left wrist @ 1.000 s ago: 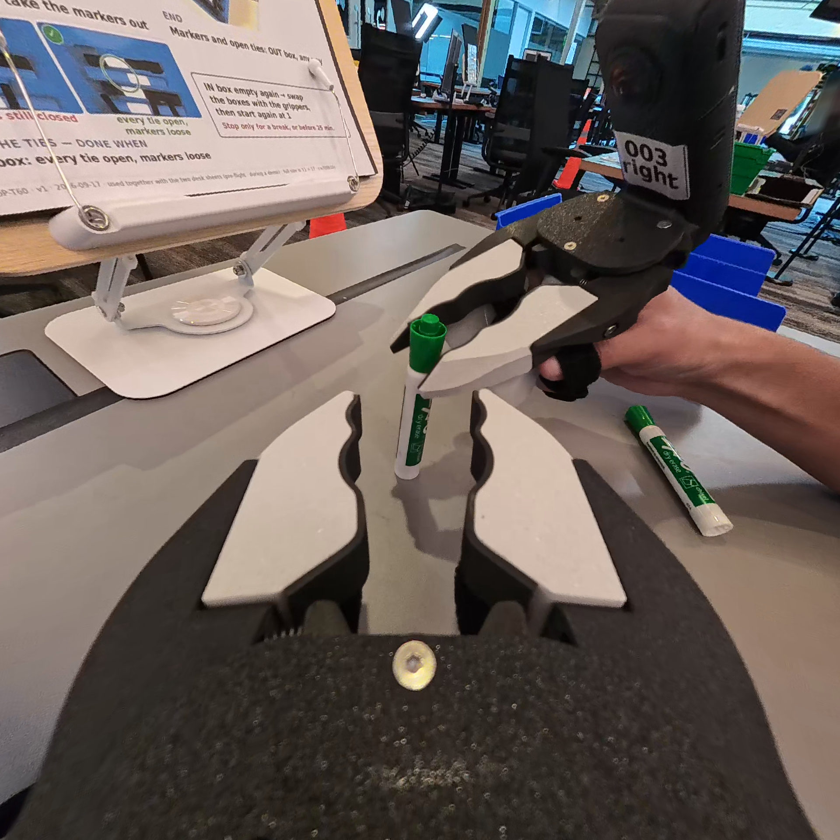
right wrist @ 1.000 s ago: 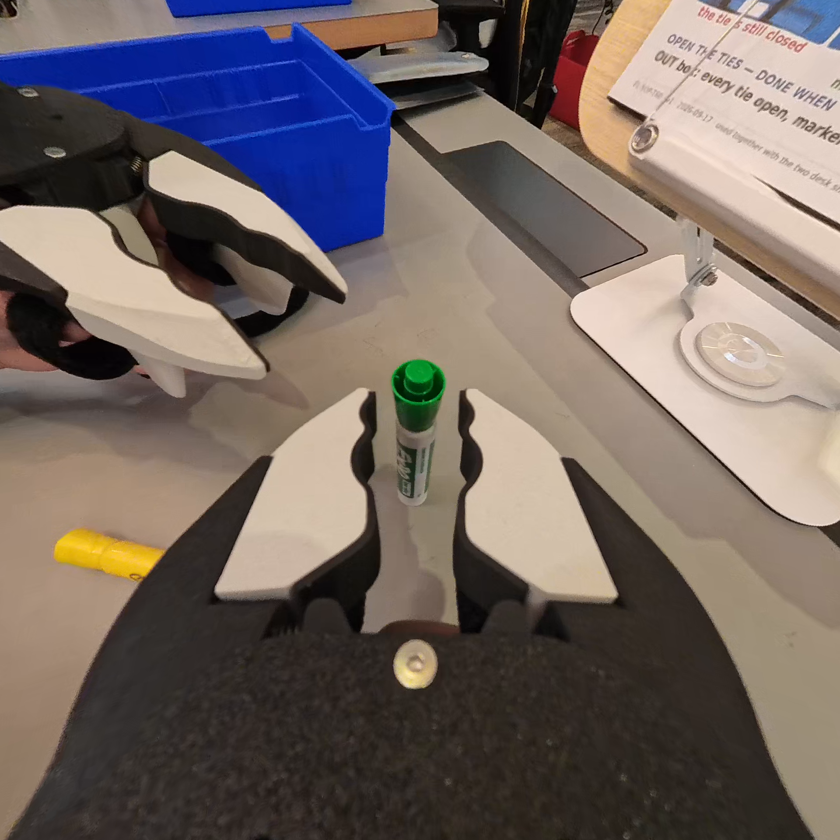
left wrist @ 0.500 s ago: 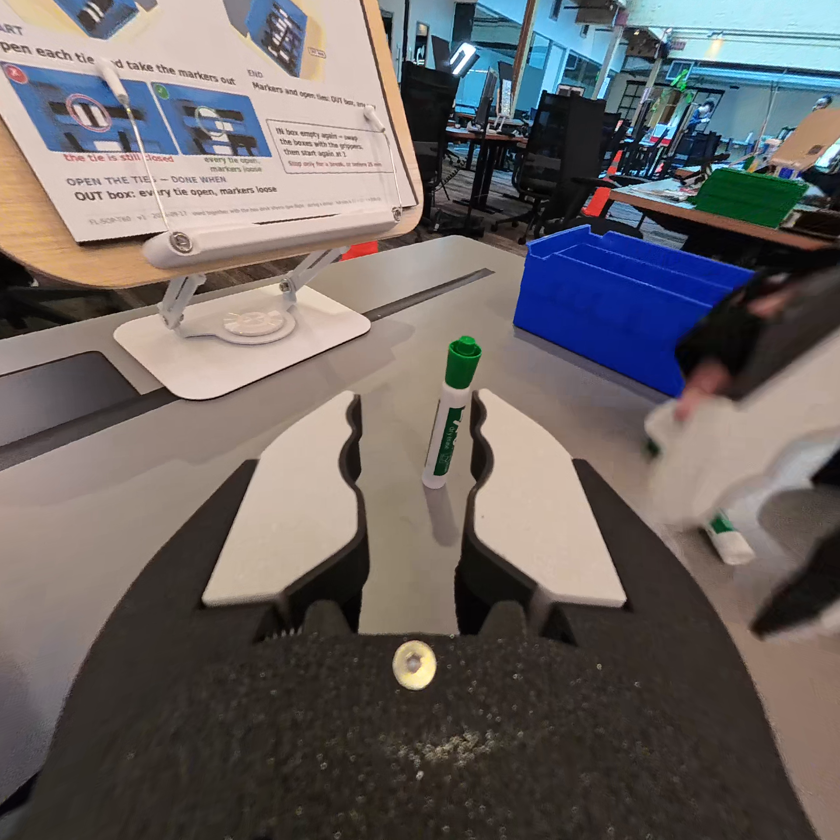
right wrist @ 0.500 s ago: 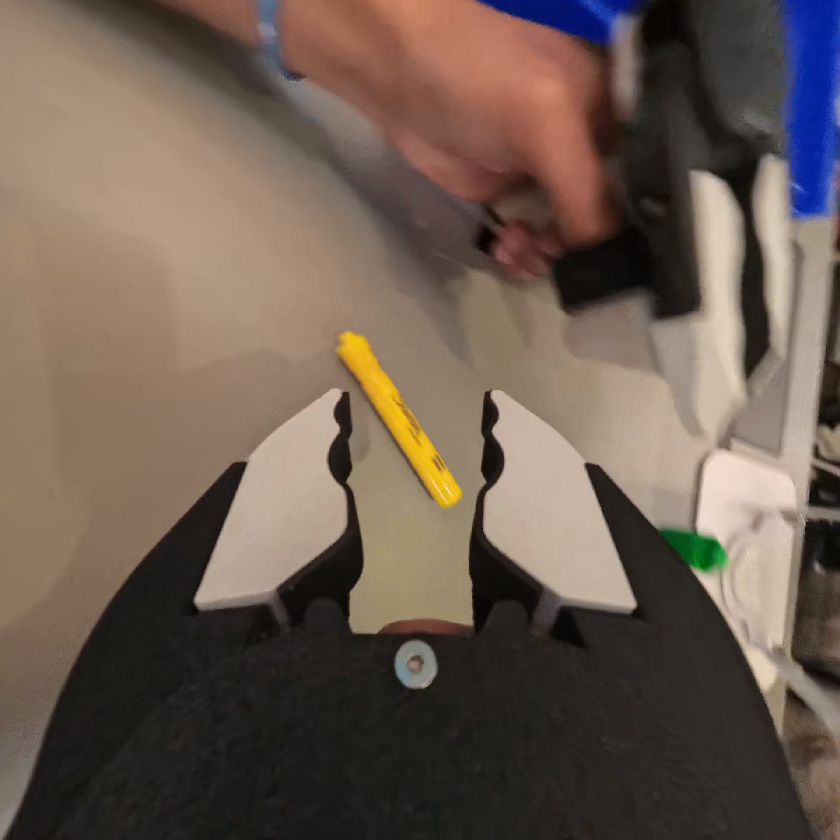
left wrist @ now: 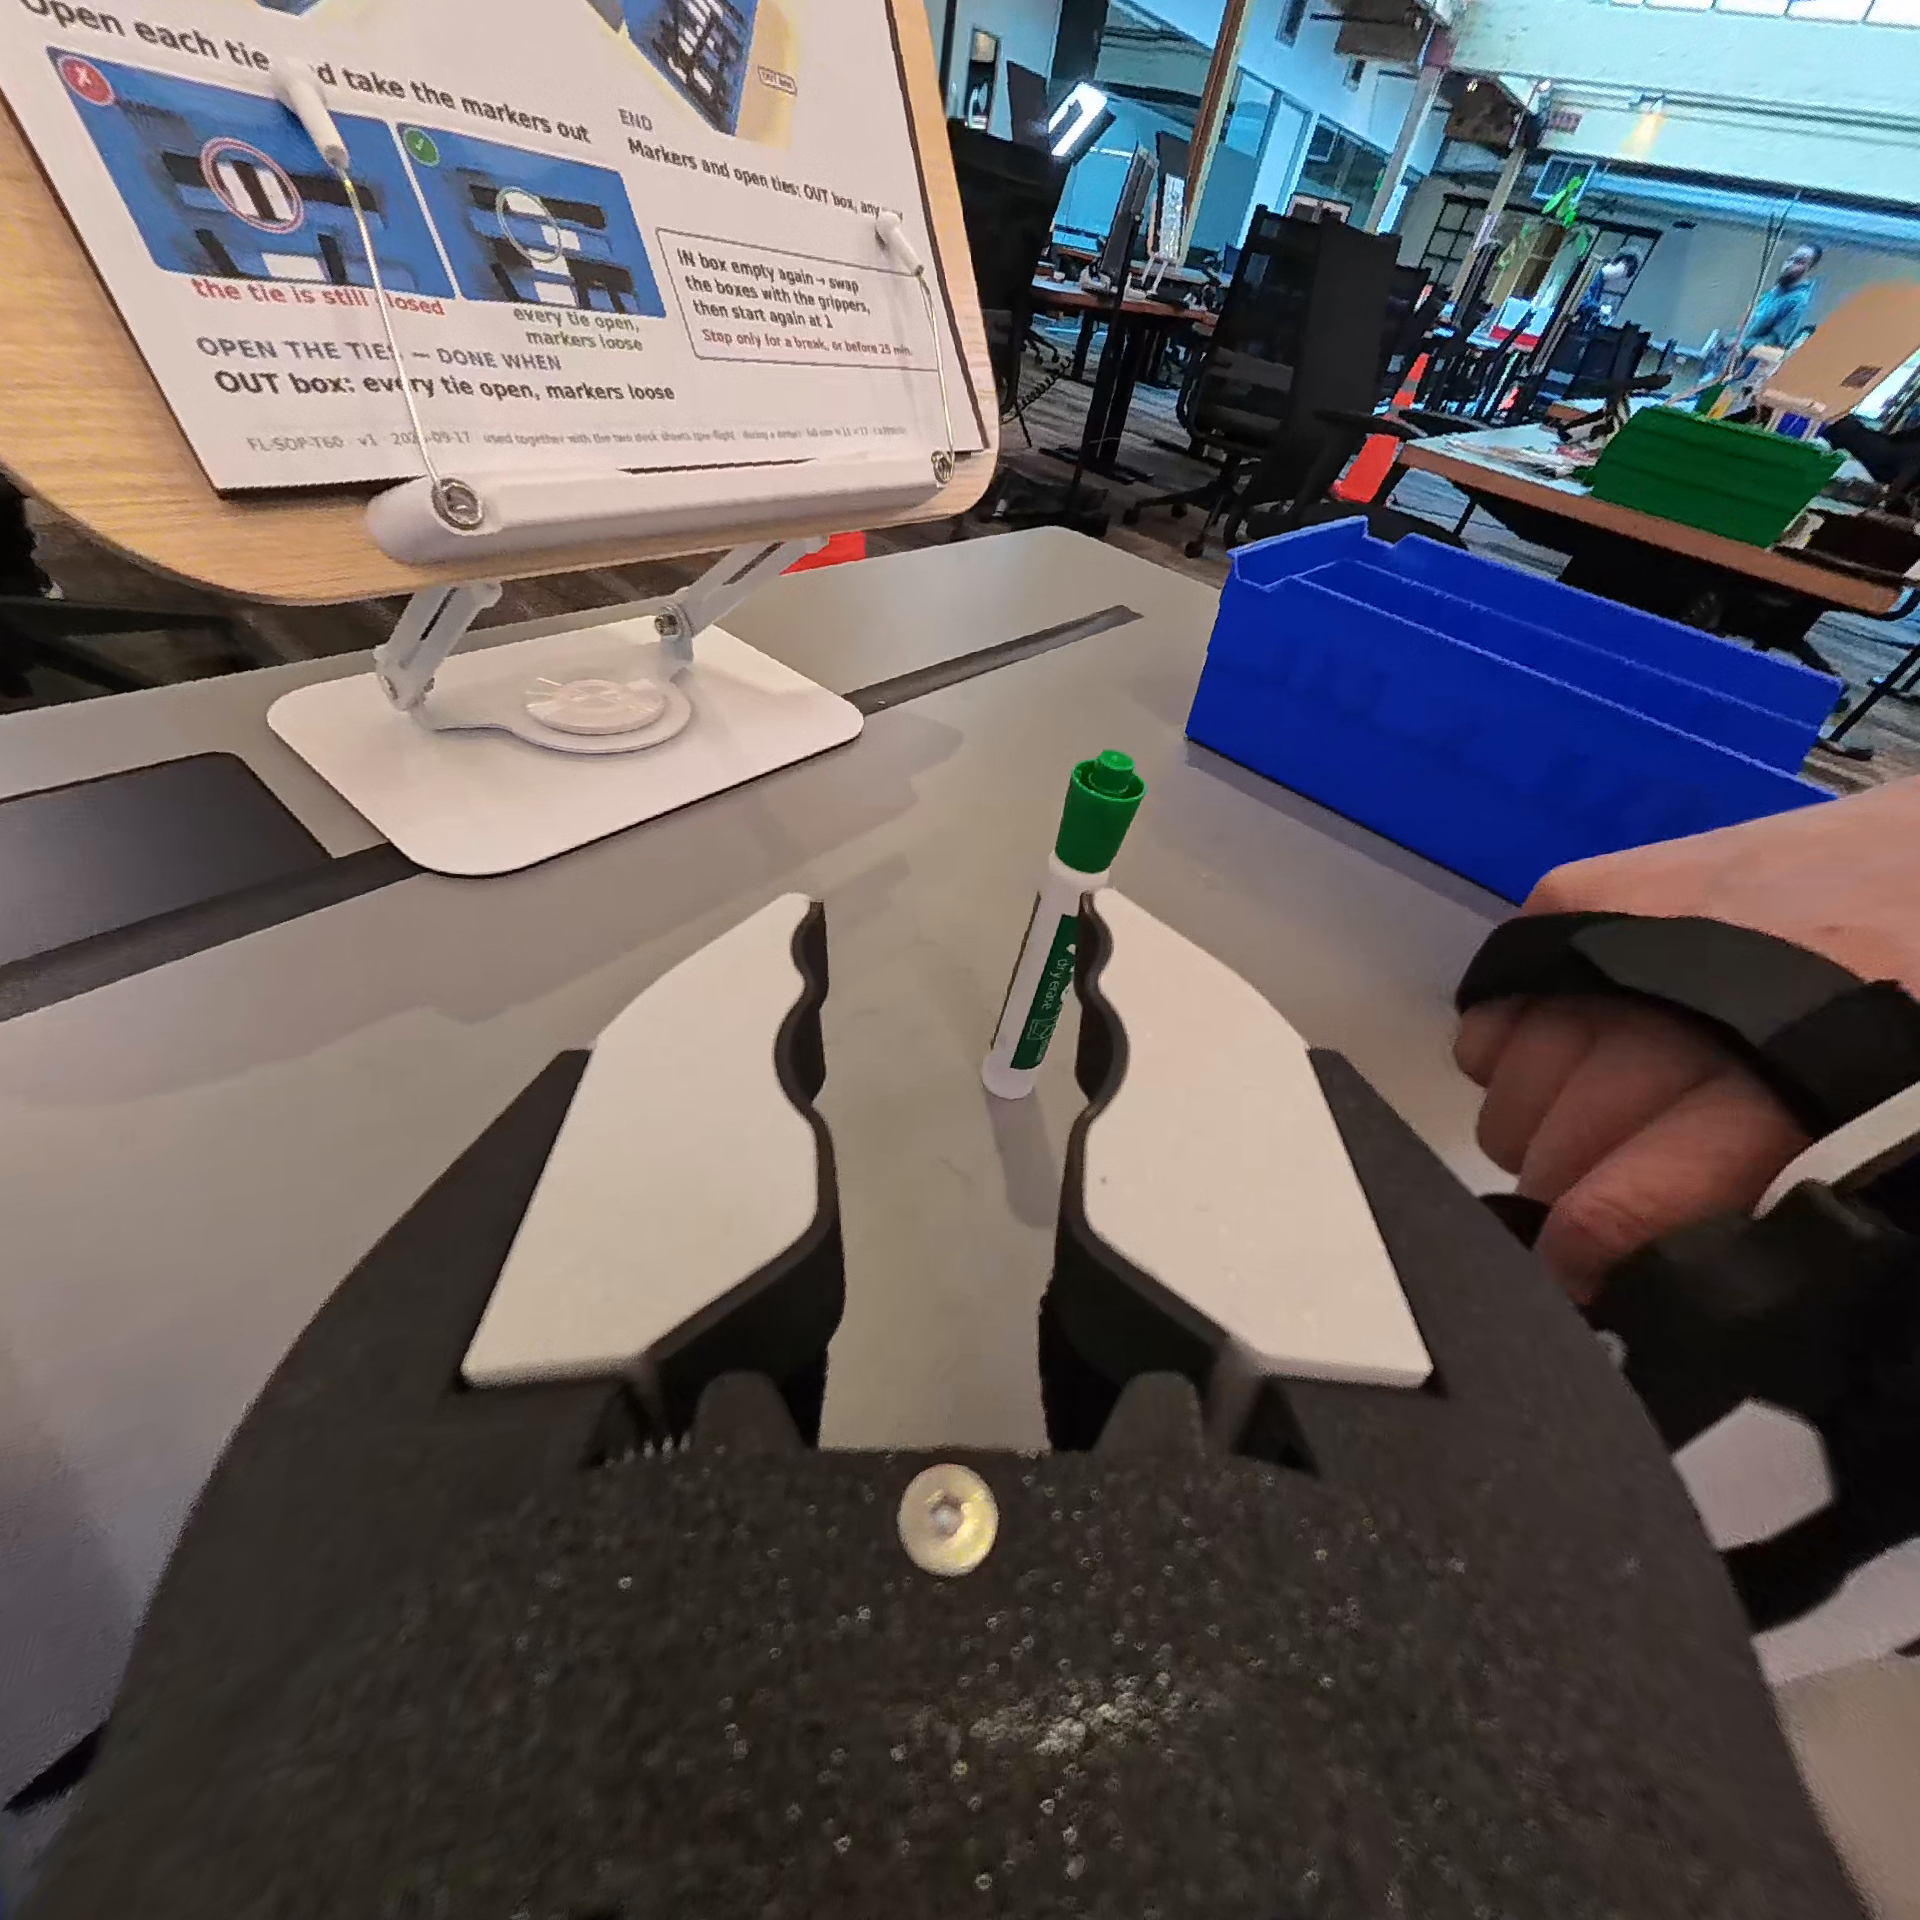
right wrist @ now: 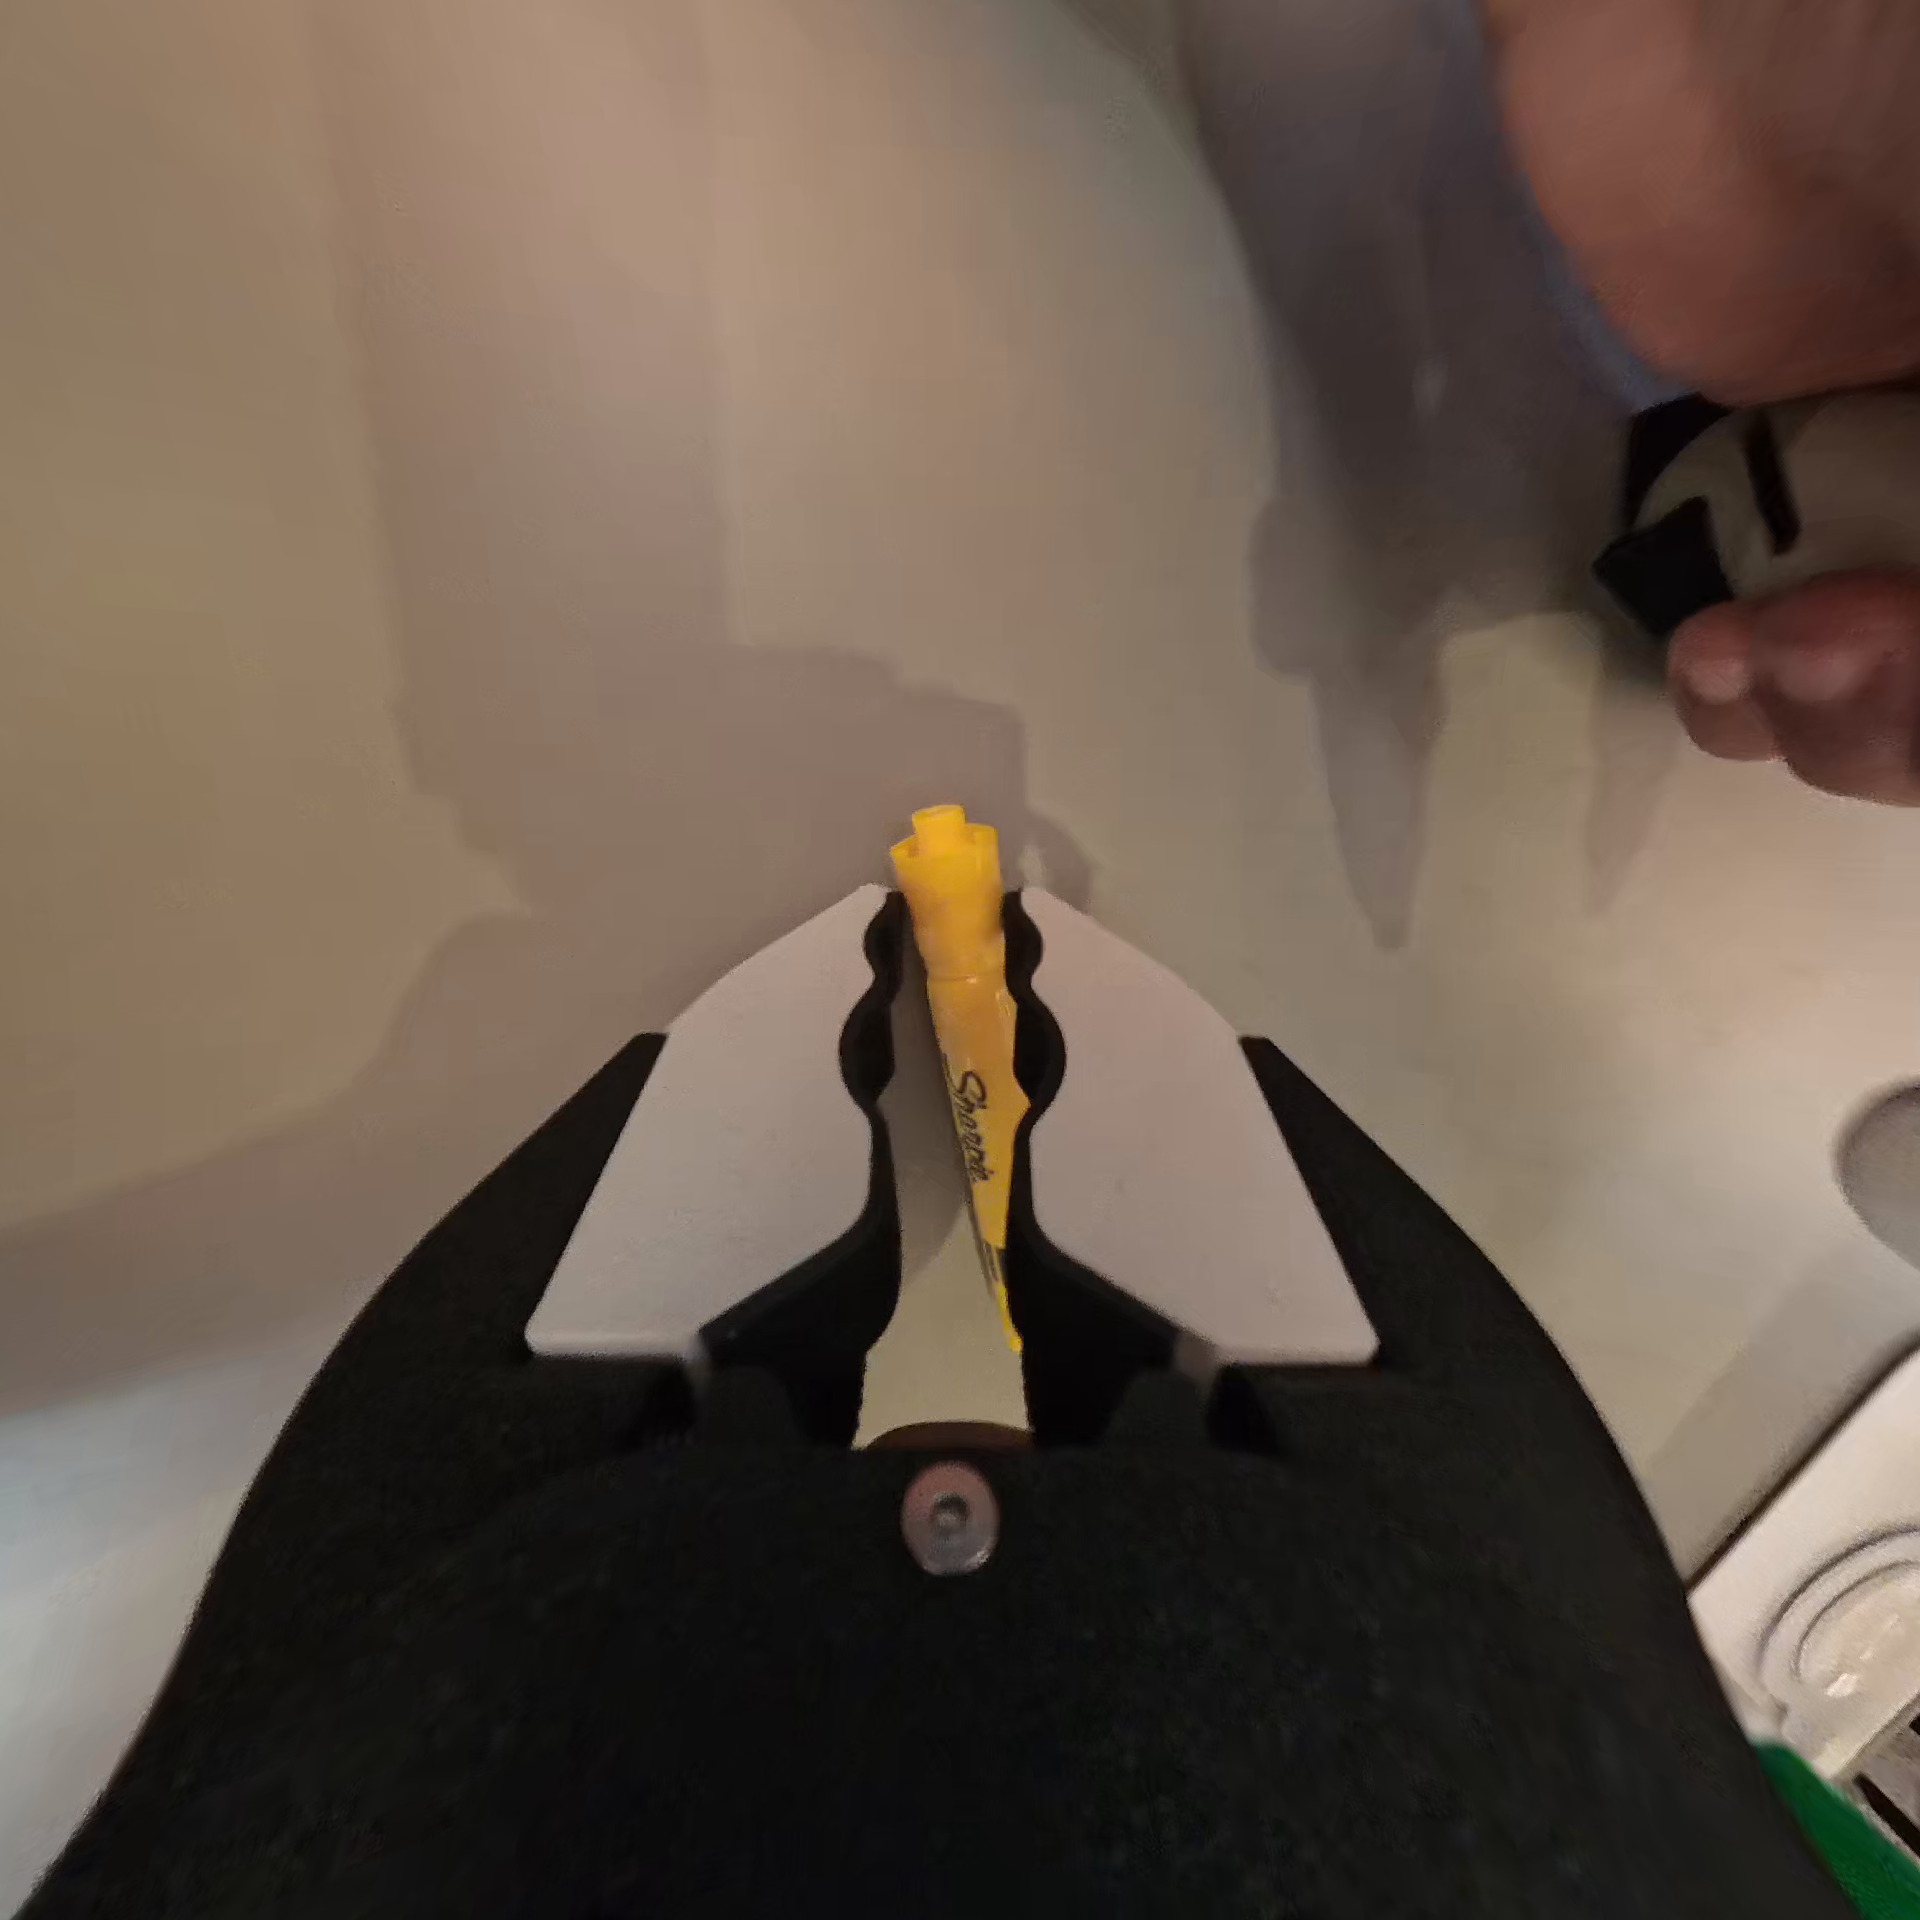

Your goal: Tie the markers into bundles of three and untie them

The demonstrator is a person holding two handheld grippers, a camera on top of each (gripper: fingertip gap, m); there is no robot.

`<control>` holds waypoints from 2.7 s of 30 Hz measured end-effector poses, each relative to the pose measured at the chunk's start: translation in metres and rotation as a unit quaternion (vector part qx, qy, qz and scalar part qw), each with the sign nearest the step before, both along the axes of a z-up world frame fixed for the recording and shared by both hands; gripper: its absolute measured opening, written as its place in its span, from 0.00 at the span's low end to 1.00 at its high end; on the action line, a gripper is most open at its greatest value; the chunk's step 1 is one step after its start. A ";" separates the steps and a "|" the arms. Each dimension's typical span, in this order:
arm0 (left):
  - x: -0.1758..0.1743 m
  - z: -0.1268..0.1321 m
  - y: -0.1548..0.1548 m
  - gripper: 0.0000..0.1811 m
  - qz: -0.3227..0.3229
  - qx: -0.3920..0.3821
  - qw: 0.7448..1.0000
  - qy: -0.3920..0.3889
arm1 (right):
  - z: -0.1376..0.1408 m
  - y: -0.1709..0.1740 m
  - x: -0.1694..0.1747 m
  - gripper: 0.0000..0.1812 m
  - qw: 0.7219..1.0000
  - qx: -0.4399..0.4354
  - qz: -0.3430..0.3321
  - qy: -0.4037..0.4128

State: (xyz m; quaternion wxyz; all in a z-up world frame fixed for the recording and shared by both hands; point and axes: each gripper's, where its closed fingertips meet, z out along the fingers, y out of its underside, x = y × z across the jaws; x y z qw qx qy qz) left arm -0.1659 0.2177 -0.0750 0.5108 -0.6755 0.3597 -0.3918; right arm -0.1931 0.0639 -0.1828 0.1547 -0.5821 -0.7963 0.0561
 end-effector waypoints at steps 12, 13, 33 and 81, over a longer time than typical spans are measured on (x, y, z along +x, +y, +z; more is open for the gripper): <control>0.001 0.002 -0.001 0.25 0.002 0.008 1.000 -0.002 | 0.145 0.076 0.058 0.09 0.820 0.055 -0.264 0.505; 0.002 0.001 0.000 0.25 0.001 0.007 1.000 0.000 | 0.149 0.084 0.064 0.09 0.797 0.053 -0.282 0.532; 0.026 -0.021 -0.030 0.21 -0.077 0.059 0.993 0.070 | 0.095 0.131 0.069 0.09 0.742 0.023 -0.409 0.530; 0.027 -0.019 -0.032 0.23 -0.079 0.039 0.994 0.058 | 0.025 -0.036 0.209 0.33 0.767 0.044 -0.600 0.222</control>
